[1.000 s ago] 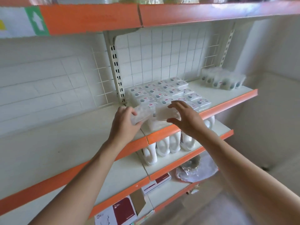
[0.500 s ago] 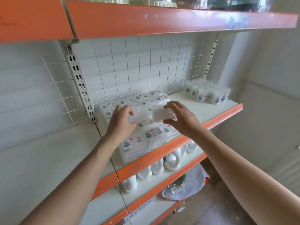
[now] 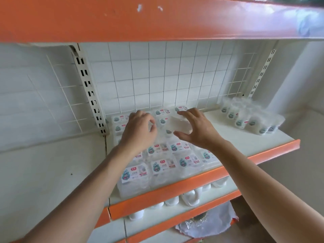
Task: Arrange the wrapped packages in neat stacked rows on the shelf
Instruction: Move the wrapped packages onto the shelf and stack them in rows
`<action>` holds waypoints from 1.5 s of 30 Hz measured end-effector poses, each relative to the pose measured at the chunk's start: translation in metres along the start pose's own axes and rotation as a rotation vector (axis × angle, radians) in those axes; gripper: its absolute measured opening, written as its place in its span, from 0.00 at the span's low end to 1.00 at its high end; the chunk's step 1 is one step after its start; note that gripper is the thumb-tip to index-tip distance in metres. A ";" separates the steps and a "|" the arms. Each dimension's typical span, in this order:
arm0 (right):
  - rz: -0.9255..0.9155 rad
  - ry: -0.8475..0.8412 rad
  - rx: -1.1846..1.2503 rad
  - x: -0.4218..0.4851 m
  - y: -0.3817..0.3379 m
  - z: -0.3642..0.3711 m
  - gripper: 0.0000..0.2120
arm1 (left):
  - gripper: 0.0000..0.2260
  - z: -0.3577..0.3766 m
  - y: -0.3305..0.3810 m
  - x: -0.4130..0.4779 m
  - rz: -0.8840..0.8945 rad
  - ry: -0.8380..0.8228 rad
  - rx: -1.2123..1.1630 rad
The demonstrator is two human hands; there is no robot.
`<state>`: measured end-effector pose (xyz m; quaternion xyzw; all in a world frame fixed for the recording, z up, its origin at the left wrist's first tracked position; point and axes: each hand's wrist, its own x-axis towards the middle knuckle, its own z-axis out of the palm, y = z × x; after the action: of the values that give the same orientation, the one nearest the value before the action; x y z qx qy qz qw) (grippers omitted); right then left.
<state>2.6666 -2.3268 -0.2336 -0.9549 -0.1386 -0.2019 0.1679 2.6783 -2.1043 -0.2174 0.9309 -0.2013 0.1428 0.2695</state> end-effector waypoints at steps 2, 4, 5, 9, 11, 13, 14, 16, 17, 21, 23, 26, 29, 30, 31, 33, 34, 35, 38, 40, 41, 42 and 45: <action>-0.074 0.012 0.073 0.007 0.010 -0.001 0.38 | 0.08 0.003 0.015 0.009 -0.060 0.015 -0.080; -0.142 0.016 0.141 0.012 0.021 -0.002 0.37 | 0.11 0.008 0.032 0.019 -0.182 -0.069 -0.201; -0.179 0.019 0.157 0.014 0.027 -0.003 0.36 | 0.13 0.011 0.039 0.024 -0.247 -0.110 -0.285; -0.271 0.001 0.190 0.022 0.049 -0.006 0.34 | 0.15 0.024 0.062 0.035 -0.429 -0.072 -0.544; -0.291 -0.011 0.175 0.025 0.058 -0.007 0.35 | 0.15 0.032 0.072 0.037 -0.447 -0.024 -0.523; -0.299 -0.014 0.152 0.029 0.064 -0.008 0.38 | 0.14 0.040 0.082 0.038 -0.442 -0.018 -0.498; -0.305 -0.013 0.158 0.030 0.068 -0.009 0.38 | 0.13 0.044 0.087 0.038 -0.444 -0.016 -0.508; -0.316 -0.024 0.235 0.032 0.076 -0.012 0.37 | 0.13 0.050 0.094 0.040 -0.477 0.013 -0.618; -0.306 -0.045 0.305 0.032 0.081 -0.014 0.35 | 0.12 0.052 0.097 0.042 -0.507 0.032 -0.684; -0.258 -0.127 0.595 0.031 0.094 -0.019 0.33 | 0.09 0.062 0.098 0.048 -0.534 0.041 -0.637; -0.217 -0.152 0.754 0.029 0.094 -0.018 0.34 | 0.07 0.066 0.097 0.051 -0.513 0.004 -0.574; -0.127 -0.173 0.947 0.023 0.093 -0.017 0.31 | 0.12 0.068 0.096 0.057 -0.552 -0.062 -0.544; -0.035 -0.156 0.942 0.020 0.096 -0.017 0.28 | 0.12 0.068 0.091 0.061 -0.589 -0.075 -0.610; -0.025 -0.148 0.898 0.020 0.097 -0.017 0.28 | 0.12 0.067 0.089 0.061 -0.592 -0.063 -0.624; -0.022 -0.145 0.850 0.020 0.099 -0.017 0.29 | 0.11 0.066 0.087 0.061 -0.596 -0.041 -0.636; -0.021 -0.157 0.781 0.018 0.101 -0.016 0.30 | 0.11 0.067 0.082 0.062 -0.588 0.011 -0.650; -0.026 -0.163 0.755 0.018 0.101 -0.015 0.30 | 0.11 0.067 0.080 0.062 -0.579 0.027 -0.649; -0.034 -0.165 0.730 0.017 0.102 -0.014 0.31 | 0.11 0.068 0.078 0.062 -0.576 0.034 -0.652; -0.051 -0.155 0.657 0.015 0.104 -0.012 0.33 | 0.13 0.069 0.077 0.061 -0.566 0.034 -0.672; -0.052 -0.152 0.627 0.014 0.104 -0.012 0.33 | 0.15 0.069 0.076 0.061 -0.562 0.025 -0.673; -0.041 -0.150 0.635 0.014 0.104 -0.012 0.33 | 0.16 0.068 0.075 0.061 -0.565 0.015 -0.676; -0.020 -0.142 0.651 0.013 0.104 -0.012 0.33 | 0.18 0.068 0.075 0.061 -0.570 0.004 -0.692; 0.059 -0.124 0.673 0.013 0.104 -0.013 0.30 | 0.20 0.067 0.078 0.059 -0.584 -0.021 -0.766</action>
<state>2.7084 -2.4232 -0.2444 -0.8600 -0.1797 -0.0816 0.4705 2.7055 -2.2197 -0.2153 0.7837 0.0278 -0.0329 0.6197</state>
